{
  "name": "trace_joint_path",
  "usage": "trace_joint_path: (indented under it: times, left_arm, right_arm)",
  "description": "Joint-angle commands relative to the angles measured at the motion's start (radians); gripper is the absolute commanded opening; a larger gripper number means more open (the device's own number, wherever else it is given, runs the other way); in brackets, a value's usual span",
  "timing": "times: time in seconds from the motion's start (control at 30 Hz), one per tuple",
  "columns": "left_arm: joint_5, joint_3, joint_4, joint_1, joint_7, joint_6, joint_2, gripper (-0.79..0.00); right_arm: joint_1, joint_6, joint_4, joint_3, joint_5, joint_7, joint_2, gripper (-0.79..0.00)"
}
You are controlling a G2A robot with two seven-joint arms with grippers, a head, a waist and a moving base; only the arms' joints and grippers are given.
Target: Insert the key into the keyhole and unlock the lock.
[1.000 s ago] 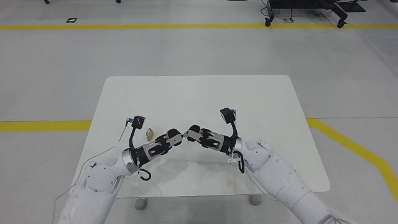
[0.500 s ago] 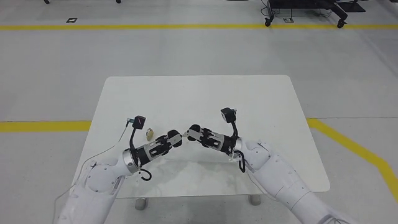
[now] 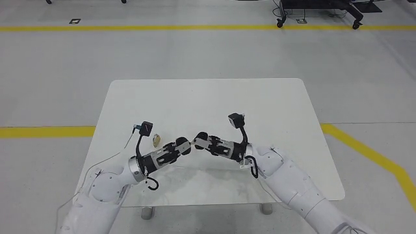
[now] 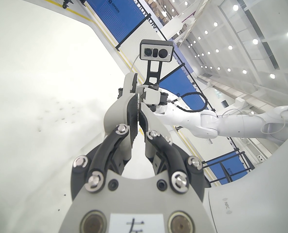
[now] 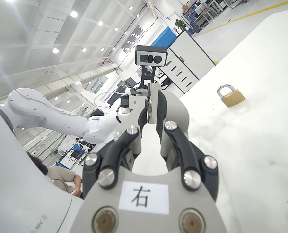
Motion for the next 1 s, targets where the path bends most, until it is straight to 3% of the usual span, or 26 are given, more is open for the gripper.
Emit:
trace_joint_path:
  times: [0.0,0.07,0.17,0.4,0.43,0.47,0.5,0.53,0.57,0.8,0.9,0.97]
  left_arm:
    - [0.003,0.003,0.000,-0.001,-0.001,-0.001,0.001,-0.785]
    - [0.003,0.006,0.000,-0.001,-0.002,-0.002,0.002,-0.785]
    - [0.003,0.007,0.001,-0.003,-0.001,-0.003,0.004,-0.785]
    - [-0.006,0.006,0.006,-0.008,0.003,0.003,0.008,-0.785]
    - [-0.007,0.006,0.007,-0.008,0.002,0.003,0.009,-0.736]
    - [-0.008,0.006,0.007,-0.009,0.002,0.003,0.009,-0.496]
    - [-0.009,0.006,0.007,-0.010,0.003,0.004,0.010,-0.422]
    - [-0.011,0.007,0.008,-0.010,0.004,0.005,0.010,-0.182]
    - [-0.016,0.006,0.009,-0.011,0.006,0.007,0.011,0.000]
    - [0.002,-0.031,0.018,-0.021,0.031,0.008,0.018,0.000]
    - [0.133,-0.091,0.011,-0.019,0.085,-0.002,0.027,0.000]
    - [0.311,-0.140,-0.013,-0.013,0.127,-0.022,0.035,0.000]
  right_arm:
    - [0.002,0.002,0.001,-0.002,0.010,0.009,0.000,-0.680]
    - [0.005,0.004,0.004,-0.005,0.017,0.015,-0.001,-0.686]
    - [0.008,0.004,0.008,-0.009,0.032,0.027,-0.002,-0.785]
    - [0.013,-0.036,0.020,-0.036,0.183,0.120,-0.002,-0.785]
    - [0.016,-0.039,0.025,-0.036,0.201,0.136,-0.001,-0.785]
    - [0.020,-0.038,0.033,-0.034,0.208,0.147,0.000,-0.785]
    - [0.022,-0.038,0.038,-0.033,0.210,0.155,0.001,-0.785]
    - [0.023,-0.037,0.042,-0.033,0.214,0.160,0.002,-0.785]
    - [0.024,-0.036,0.044,-0.033,0.216,0.165,0.002,-0.785]
    - [0.025,-0.045,0.066,-0.002,0.184,0.152,0.011,-0.785]
    - [0.017,-0.062,0.068,0.038,0.155,0.118,0.021,-0.785]
    - [0.004,-0.062,0.056,0.067,0.138,0.092,0.029,-0.785]
